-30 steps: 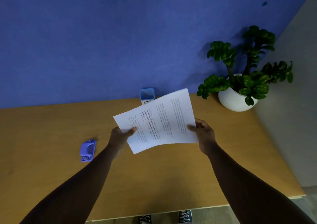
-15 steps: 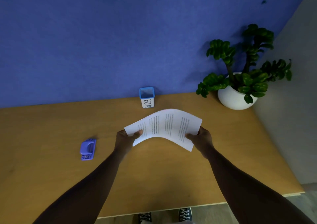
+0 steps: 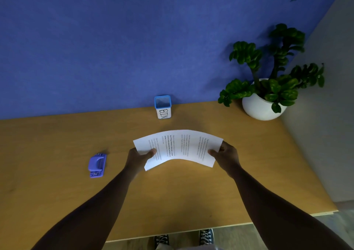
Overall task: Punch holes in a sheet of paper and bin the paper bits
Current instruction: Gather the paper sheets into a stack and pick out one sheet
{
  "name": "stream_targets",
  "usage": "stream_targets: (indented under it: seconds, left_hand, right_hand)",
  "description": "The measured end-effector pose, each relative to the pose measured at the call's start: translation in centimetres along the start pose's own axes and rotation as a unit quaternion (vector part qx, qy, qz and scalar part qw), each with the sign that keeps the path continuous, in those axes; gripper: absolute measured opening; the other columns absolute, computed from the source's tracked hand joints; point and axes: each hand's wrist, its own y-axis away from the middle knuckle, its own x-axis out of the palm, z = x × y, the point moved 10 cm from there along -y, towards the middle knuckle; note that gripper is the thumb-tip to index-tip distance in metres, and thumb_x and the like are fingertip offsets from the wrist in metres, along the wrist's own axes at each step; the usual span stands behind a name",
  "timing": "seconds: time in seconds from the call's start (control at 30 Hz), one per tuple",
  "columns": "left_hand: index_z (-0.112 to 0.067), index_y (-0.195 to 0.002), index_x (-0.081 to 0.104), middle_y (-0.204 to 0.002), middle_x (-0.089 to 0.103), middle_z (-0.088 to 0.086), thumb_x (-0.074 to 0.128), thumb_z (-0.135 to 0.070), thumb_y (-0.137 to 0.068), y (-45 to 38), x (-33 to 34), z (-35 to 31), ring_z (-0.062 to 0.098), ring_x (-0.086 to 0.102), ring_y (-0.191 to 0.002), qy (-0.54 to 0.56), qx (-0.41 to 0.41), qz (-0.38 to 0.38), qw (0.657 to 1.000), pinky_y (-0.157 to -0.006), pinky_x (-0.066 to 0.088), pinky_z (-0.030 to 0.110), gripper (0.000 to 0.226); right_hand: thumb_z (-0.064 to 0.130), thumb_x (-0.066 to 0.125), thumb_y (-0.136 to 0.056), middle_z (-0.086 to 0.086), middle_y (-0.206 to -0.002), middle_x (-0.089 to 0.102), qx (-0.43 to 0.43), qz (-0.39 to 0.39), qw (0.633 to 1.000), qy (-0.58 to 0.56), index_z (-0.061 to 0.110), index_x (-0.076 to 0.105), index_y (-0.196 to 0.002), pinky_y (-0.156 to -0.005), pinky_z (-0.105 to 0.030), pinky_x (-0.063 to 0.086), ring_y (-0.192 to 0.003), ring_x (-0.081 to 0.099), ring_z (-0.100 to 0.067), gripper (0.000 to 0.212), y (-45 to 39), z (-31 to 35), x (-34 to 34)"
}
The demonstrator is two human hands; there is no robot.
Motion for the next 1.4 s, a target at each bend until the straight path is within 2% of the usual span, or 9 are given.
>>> stream_targets:
  seconds: [0.13, 0.2, 0.43, 0.6, 0.77, 0.9, 1.03, 1.2, 1.4]
  left_hand:
    - [-0.007, -0.118, 0.068, -0.112, 0.071, 0.007, 0.08, -0.011, -0.082, -0.3, 0.6, 2.1, 0.026, 0.067, -0.103, -0.061, -0.037, 0.048, 0.996, -0.084, 0.054, 0.032, 0.039]
    - [-0.007, -0.121, 0.066, -0.115, 0.07, 0.008, 0.079, -0.011, -0.083, -0.5, 0.7, 2.2, 0.028, 0.065, -0.107, -0.073, -0.037, 0.055, 0.995, -0.089, 0.054, 0.036, 0.041]
    - [-0.012, -0.108, 0.072, -0.101, 0.076, 0.0, 0.079, -0.02, -0.084, -1.1, -0.6, -0.7, 0.016, 0.071, -0.09, -0.053, 0.02, 0.012, 0.998, -0.067, 0.053, 0.023, 0.026]
    - [-0.026, -0.087, 0.074, -0.077, 0.076, -0.019, 0.081, -0.024, -0.082, -0.8, -2.2, -3.9, -0.006, 0.07, -0.068, -0.01, 0.077, -0.042, 0.996, -0.054, 0.048, 0.008, 0.009]
    - [-0.023, -0.09, 0.075, -0.079, 0.077, -0.015, 0.084, -0.025, -0.079, -1.2, -3.3, -4.6, -0.006, 0.069, -0.067, 0.046, 0.069, -0.075, 0.994, -0.056, 0.049, 0.008, 0.014]
    - [-0.019, -0.096, 0.075, -0.079, 0.073, -0.011, 0.084, -0.032, -0.078, -1.5, -2.9, -4.3, 0.003, 0.063, -0.066, 0.125, 0.038, -0.089, 0.987, -0.058, 0.049, 0.018, 0.024]
    - [-0.023, -0.095, 0.074, -0.092, 0.077, -0.011, 0.085, -0.027, -0.078, -1.1, -1.2, -4.6, 0.011, 0.069, -0.084, 0.212, 0.015, -0.081, 0.974, -0.068, 0.055, 0.029, 0.021]
    - [-0.024, -0.111, 0.073, -0.112, 0.076, -0.008, 0.082, -0.023, -0.081, -0.3, 0.9, -5.7, 0.01, 0.074, -0.1, 0.284, 0.026, -0.041, 0.958, -0.074, 0.06, 0.027, 0.031]
    - [-0.02, -0.118, 0.071, -0.118, 0.075, -0.002, 0.082, -0.026, -0.081, 0.6, 3.1, -5.8, 0.022, 0.069, -0.113, 0.262, 0.012, -0.002, 0.965, -0.1, 0.052, 0.055, 0.039]
  right_hand:
    - [0.017, 0.069, -0.086, 0.003, -0.101, 0.069, -0.002, 0.017, 1.0, 0.025, 0.016, 0.066, -0.117, -0.066, -0.024, 0.056, -0.091, 0.068, -0.019, 0.031, 0.0, -0.3, 0.4]
    - [0.02, 0.068, -0.088, -0.001, -0.105, 0.069, 0.002, 0.017, 0.999, 0.034, 0.014, 0.066, -0.118, -0.071, -0.03, 0.058, -0.094, 0.068, -0.023, 0.031, -0.2, -0.1, 0.5]
    - [0.02, 0.063, -0.093, -0.002, -0.105, 0.07, -0.01, 0.004, 0.999, -0.034, 0.016, 0.065, -0.117, -0.068, -0.028, 0.053, -0.092, 0.066, -0.022, 0.024, -0.8, 1.6, 0.2]
    - [0.013, 0.066, -0.09, 0.006, -0.091, 0.071, 0.012, -0.005, 0.989, -0.148, 0.029, 0.064, -0.092, -0.063, -0.027, 0.054, -0.09, 0.069, -0.019, 0.016, -1.4, 2.3, -0.5]
    - [0.008, 0.066, -0.09, -0.004, -0.105, 0.073, 0.031, 0.002, 0.973, -0.228, 0.023, 0.068, -0.1, -0.086, -0.048, 0.057, -0.099, 0.069, -0.027, 0.018, -1.8, 2.1, -0.6]
    - [0.004, 0.063, -0.091, -0.006, -0.111, 0.072, 0.042, 0.03, 0.956, -0.289, 0.019, 0.067, -0.107, -0.089, -0.048, 0.056, -0.103, 0.068, -0.028, 0.022, -1.7, 2.3, 0.2]
    - [0.003, 0.06, -0.092, -0.01, -0.119, 0.07, 0.077, 0.072, 0.934, -0.341, 0.011, 0.063, -0.118, -0.084, -0.042, 0.057, -0.105, 0.068, -0.027, 0.027, -1.2, 2.0, 1.7]
    - [0.002, 0.062, -0.091, -0.011, -0.122, 0.068, 0.109, 0.085, 0.921, -0.363, 0.011, 0.06, -0.121, -0.091, -0.048, 0.054, -0.112, 0.064, -0.03, 0.032, -0.6, 1.2, 2.8]
    - [-0.002, 0.062, -0.09, -0.012, -0.127, 0.064, 0.129, 0.122, 0.903, -0.392, 0.011, 0.056, -0.128, -0.098, -0.058, 0.048, -0.119, 0.06, -0.033, 0.04, 0.1, 1.3, 4.7]
